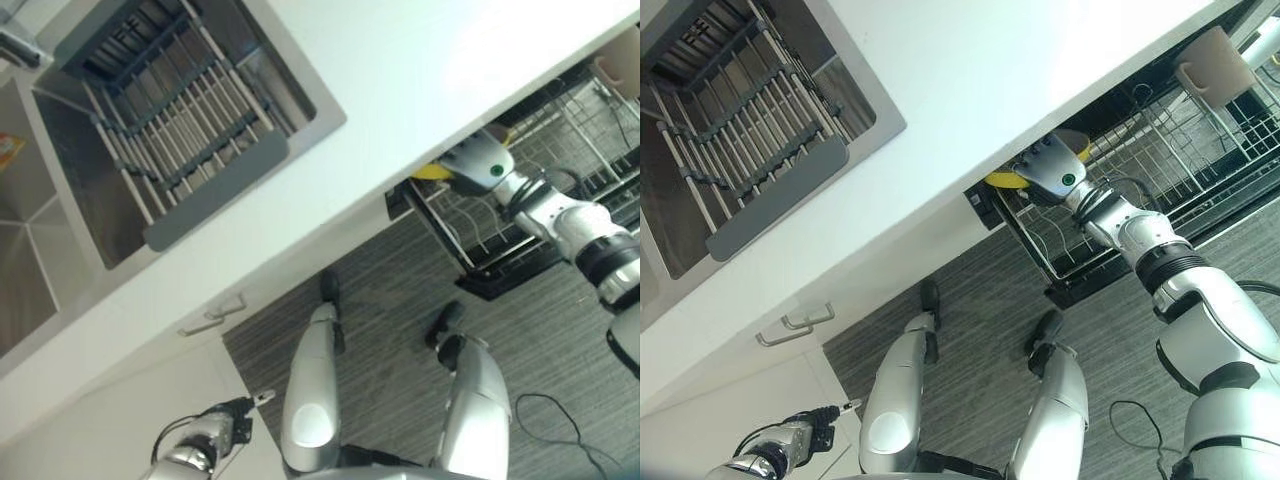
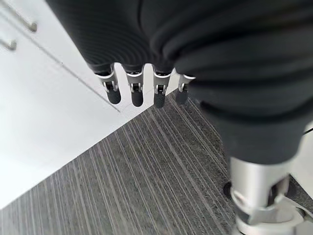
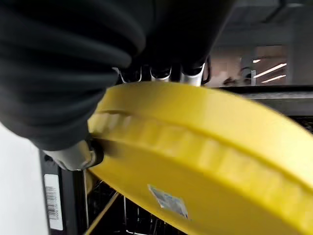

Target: Place the dishes in the dishwasher.

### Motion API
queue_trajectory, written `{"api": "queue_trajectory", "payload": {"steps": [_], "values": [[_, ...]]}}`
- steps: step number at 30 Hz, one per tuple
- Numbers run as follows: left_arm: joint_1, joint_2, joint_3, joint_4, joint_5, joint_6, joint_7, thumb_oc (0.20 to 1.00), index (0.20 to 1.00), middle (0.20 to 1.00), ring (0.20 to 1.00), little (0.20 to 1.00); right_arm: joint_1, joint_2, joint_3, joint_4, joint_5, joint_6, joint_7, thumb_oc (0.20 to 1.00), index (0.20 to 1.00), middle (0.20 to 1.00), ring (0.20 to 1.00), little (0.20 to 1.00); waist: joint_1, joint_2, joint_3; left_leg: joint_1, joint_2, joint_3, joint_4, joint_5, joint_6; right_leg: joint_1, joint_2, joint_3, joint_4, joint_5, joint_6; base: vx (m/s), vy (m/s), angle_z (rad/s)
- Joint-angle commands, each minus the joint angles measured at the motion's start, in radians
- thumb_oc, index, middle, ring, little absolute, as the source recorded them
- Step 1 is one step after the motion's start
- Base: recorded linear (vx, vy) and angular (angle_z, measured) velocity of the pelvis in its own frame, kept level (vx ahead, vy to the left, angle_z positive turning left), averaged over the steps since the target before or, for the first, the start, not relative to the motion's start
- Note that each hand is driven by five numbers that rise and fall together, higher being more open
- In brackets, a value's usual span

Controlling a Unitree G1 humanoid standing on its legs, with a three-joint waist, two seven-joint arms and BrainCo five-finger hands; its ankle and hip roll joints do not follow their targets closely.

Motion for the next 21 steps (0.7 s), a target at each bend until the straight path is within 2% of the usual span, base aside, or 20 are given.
{"api": "queue_trajectory", "payload": {"steps": [1, 5, 8, 9, 11, 14, 16, 21], "values": [[0.017, 0.068, -0.012, 0.052, 0.072, 0.005, -0.003, 1.000, 1.000, 1.000, 1.000, 1.000, -0.081, 0.063, -0.019, -0.014, -0.025, -0.093, -0.076, 0.200, 0.200, 0.200, 0.200, 0.200, 0.039, -0.053, -0.025, -0.028, -0.027, -0.026, 0.140, -0.171, 0.024, 0.027, -0.031, -0.031, 0.064, -0.099, 0.042, 0.01, -0.038, 0.05], [0.010, 0.081, 0.002, 0.064, 0.088, -0.010, -0.010, 1.000, 1.000, 1.000, 1.000, 1.000, -0.079, 0.087, -0.007, 0.017, -0.058, -0.109, -0.033, 0.200, 0.200, 0.200, 0.200, 0.200, 0.049, -0.065, -0.025, -0.036, -0.023, -0.028, 0.135, -0.169, 0.029, 0.025, -0.029, -0.031, 0.056, -0.088, 0.049, 0.00, -0.041, 0.04], [0.013, 0.082, 0.005, 0.061, 0.082, -0.015, -0.007, 1.000, 1.000, 1.000, 1.000, 1.000, -0.079, 0.088, 0.006, 0.018, -0.033, -0.094, -0.008, 0.200, 0.200, 0.200, 0.200, 0.200, 0.051, -0.069, -0.025, -0.040, -0.021, -0.029, 0.131, -0.165, 0.029, 0.022, -0.027, -0.030, 0.050, -0.083, 0.052, 0.00, 0.000, 0.00], [0.011, 0.087, 0.002, 0.057, 0.075, -0.016, -0.007, 1.000, 1.000, 1.000, 1.000, 1.000, -0.082, 0.087, 0.009, 0.027, 0.012, -0.066, 0.024, 0.200, 0.200, 0.200, 0.200, 0.200, 0.052, -0.073, -0.025, -0.044, -0.019, -0.028, 0.126, -0.162, 0.030, 0.020, -0.025, -0.030, 0.042, -0.076, 0.054, -0.01, -0.033, 0.01], [0.012, 0.089, 0.002, 0.054, 0.072, -0.018, -0.007, 1.000, 1.000, 1.000, 1.000, 1.000, -0.084, 0.082, 0.009, 0.033, 0.045, -0.042, 0.033, 0.200, 0.200, 0.200, 0.200, 0.200, 0.052, -0.075, -0.025, -0.046, -0.019, -0.027, 0.121, -0.160, 0.030, 0.020, -0.023, -0.029, 0.037, -0.073, 0.057, -0.01, -0.009, 0.02], [0.007, 0.094, -0.006, 0.047, 0.054, -0.018, -0.009, 1.000, 1.000, 1.000, 1.000, 1.000, -0.097, 0.093, -0.006, 0.077, 0.091, 0.034, 0.064, 0.200, 0.200, 0.200, 0.200, 0.200, 0.056, -0.075, -0.025, -0.059, -0.019, -0.027, 0.120, -0.156, 0.032, 0.008, -0.023, -0.028, 0.036, -0.068, 0.061, -0.03, -0.021, 0.04], [0.005, 0.092, -0.015, 0.042, 0.045, -0.013, -0.006, 1.000, 1.000, 1.000, 1.000, 1.000, -0.105, 0.094, -0.028, 0.130, 0.161, 0.116, 0.046, 0.200, 0.200, 0.200, 0.200, 0.200, 0.059, -0.073, -0.025, -0.073, -0.021, -0.033, 0.121, -0.155, 0.034, 0.001, -0.020, -0.028, 0.033, -0.064, 0.062, -0.03, -0.021, -0.01], [0.004, 0.077, -0.041, 0.030, 0.009, -0.003, 0.006, 1.000, 1.000, 1.000, 1.000, 1.000, -0.107, 0.079, -0.089, 0.194, 0.242, 0.195, 0.034, 0.200, 0.200, 0.200, 0.200, 0.200, 0.052, -0.061, -0.025, -0.092, -0.029, -0.036, 0.118, -0.152, 0.034, -0.019, -0.018, -0.022, 0.028, -0.061, 0.063, -0.03, 0.022, 0.05]]}}
